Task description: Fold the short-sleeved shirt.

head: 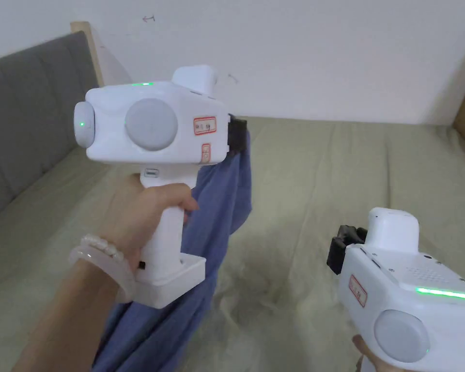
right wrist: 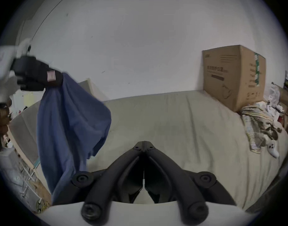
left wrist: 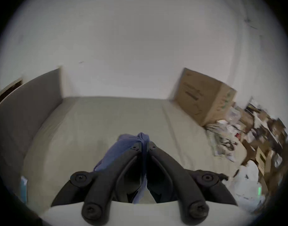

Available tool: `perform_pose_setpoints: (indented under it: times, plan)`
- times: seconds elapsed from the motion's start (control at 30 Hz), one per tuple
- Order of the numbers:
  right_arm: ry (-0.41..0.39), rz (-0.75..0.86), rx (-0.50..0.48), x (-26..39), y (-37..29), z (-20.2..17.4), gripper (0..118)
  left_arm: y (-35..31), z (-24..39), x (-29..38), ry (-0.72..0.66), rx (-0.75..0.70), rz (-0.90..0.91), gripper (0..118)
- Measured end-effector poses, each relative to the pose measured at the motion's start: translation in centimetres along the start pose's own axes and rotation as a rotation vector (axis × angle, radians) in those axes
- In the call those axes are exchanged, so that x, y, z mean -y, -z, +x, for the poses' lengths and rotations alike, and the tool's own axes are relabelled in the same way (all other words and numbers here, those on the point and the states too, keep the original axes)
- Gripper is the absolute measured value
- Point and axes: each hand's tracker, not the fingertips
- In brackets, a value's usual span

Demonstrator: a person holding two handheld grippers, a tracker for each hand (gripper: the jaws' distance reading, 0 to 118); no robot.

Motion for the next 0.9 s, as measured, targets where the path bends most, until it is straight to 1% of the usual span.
perform_pose_setpoints:
  times: [0.13,0.23,0.27,0.33,0.43,0.5,0.6,0.67,0.73,0.77,0.8,0.83,0.87,0.9]
  plan:
    - [0.056,0.053,0.119,-1.5,-2.7,5.4,1,2.3,7.0,-1.4,0.068,0.168,0.014,4]
    - [0.084,0.083,0.212,-2.1,-4.8,9.5,1,4.4,11.1,0.1,0.061,0.269,-0.016,4]
    - [0.084,0.083,0.251,-2.1,-5.4,10.8,1,5.5,12.2,1.6,0.073,0.270,-0.027,4]
    - [0.091,0.083,0.313,-1.9,-6.5,13.2,1,7.8,13.8,4.6,0.084,0.262,-0.102,4]
    - [0.139,0.058,0.379,-1.0,-7.6,16.2,1,13.6,15.0,12.3,0.054,0.278,-0.319,4]
    - [0.174,0.041,0.406,-0.2,-8.0,17.6,1,16.3,15.5,17.8,0.034,0.280,-0.474,4]
    - [0.178,0.004,0.428,1.1,-8.0,18.8,1,18.0,16.3,24.2,0.061,0.292,-0.620,4]
    - [0.163,-0.028,0.440,1.8,-7.5,18.9,1,18.5,16.5,26.5,0.099,0.268,-0.646,4]
    - [0.160,-0.049,0.433,2.3,-7.0,18.8,1,18.3,16.5,27.7,0.099,0.250,-0.637,4]
    - [0.157,-0.063,0.426,2.5,-6.6,18.6,1,18.4,16.3,28.0,0.098,0.246,-0.639,6]
    - [0.150,-0.075,0.416,2.6,-6.2,18.3,1,18.3,16.1,27.9,0.092,0.245,-0.636,14]
    - [0.140,-0.084,0.410,2.8,-5.9,18.0,1,18.0,15.9,27.8,0.090,0.249,-0.628,34]
    - [0.127,-0.094,0.403,2.9,-5.5,17.6,1,17.8,15.7,27.5,0.084,0.251,-0.623,34]
    - [0.115,-0.105,0.395,3.0,-5.1,17.2,1,17.7,15.5,27.1,0.082,0.247,-0.624,43]
